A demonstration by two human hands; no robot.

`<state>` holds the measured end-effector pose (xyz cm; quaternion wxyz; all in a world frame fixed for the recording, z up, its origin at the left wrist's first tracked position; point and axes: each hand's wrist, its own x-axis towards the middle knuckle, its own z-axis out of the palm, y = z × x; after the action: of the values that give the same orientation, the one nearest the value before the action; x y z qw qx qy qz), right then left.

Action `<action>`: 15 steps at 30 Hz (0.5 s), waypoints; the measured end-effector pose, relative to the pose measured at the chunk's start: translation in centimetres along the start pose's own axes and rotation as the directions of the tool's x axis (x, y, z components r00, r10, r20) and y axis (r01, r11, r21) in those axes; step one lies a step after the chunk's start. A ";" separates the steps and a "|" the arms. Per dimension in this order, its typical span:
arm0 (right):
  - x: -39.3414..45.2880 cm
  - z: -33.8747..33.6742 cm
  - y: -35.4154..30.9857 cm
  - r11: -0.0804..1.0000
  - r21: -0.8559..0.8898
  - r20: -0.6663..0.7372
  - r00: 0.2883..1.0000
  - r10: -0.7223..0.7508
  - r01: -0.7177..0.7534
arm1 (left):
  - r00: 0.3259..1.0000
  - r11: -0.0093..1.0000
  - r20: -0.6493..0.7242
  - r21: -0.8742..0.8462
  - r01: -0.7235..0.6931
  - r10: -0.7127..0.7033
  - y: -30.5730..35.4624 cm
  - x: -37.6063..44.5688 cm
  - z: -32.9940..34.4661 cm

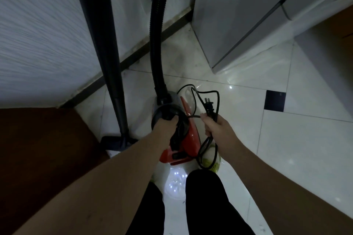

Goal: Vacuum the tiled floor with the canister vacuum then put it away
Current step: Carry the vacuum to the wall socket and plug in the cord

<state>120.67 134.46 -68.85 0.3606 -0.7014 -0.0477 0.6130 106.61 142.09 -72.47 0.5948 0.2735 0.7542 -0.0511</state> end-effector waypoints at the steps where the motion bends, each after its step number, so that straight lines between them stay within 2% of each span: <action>1: 0.1 -0.1 0.3 1.000 0.002 -0.017 1.000 0.006 -0.006 | 1.000 1.000 0.008 -0.030 -0.002 0.002 0.2 0.2 0.1; 5: 1.0 -1.3 1.5 1.000 0.009 -0.237 0.971 0.014 -0.013 | 0.997 0.994 0.077 -0.108 0.003 0.005 -1.9 0.8 -0.5; 10: 1.5 -4.3 1.9 0.992 0.102 -0.460 0.880 0.116 -0.077 | 0.999 0.980 0.050 -0.198 0.020 -0.010 -5.2 0.7 -2.4; 12: 1.6 -5.3 2.2 0.980 0.183 -0.498 0.852 0.162 -0.079 | 0.998 0.977 0.056 -0.211 0.019 -0.007 -5.7 0.6 -3.4; 15: 0.9 -6.0 2.8 0.976 0.203 -0.481 0.860 0.169 -0.078 | 1.000 0.984 0.016 -0.180 -0.008 0.012 -5.4 0.9 -4.1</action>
<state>125.24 130.18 -71.24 0.3812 -0.8019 0.1459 0.4363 100.32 139.46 -73.45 0.6238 0.2220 0.7492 0.0178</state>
